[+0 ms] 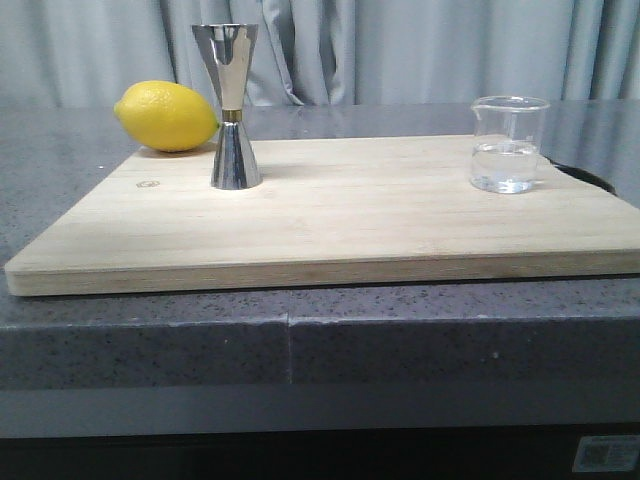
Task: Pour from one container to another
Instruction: 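Move the left gripper to the steel jigger and close around it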
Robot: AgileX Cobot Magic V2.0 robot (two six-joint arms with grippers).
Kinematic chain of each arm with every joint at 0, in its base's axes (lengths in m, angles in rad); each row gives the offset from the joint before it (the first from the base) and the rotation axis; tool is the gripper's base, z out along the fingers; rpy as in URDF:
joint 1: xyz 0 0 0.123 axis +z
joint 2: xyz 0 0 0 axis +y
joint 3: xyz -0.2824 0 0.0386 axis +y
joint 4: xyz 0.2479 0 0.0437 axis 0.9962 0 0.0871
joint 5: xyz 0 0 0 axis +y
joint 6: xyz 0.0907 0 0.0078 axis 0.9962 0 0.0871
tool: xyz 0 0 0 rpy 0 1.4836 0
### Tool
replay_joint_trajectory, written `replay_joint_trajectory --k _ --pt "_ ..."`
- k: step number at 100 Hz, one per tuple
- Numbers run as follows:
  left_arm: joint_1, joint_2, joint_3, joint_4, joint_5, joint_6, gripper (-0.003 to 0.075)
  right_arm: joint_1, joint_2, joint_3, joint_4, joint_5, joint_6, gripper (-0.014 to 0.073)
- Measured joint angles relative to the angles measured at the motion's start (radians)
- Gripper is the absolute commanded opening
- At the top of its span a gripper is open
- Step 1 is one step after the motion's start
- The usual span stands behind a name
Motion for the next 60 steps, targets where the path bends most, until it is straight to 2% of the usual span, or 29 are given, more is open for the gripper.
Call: replay_joint_trajectory --k 32,60 --pt "0.000 0.078 0.000 0.065 -0.076 0.000 0.0547 0.002 0.013 0.000 0.000 -0.025 0.000 -0.0041" --pt "0.023 0.162 -0.002 0.024 -0.123 -0.006 0.0547 0.002 0.013 0.000 -0.004 -0.026 0.000 -0.0041"
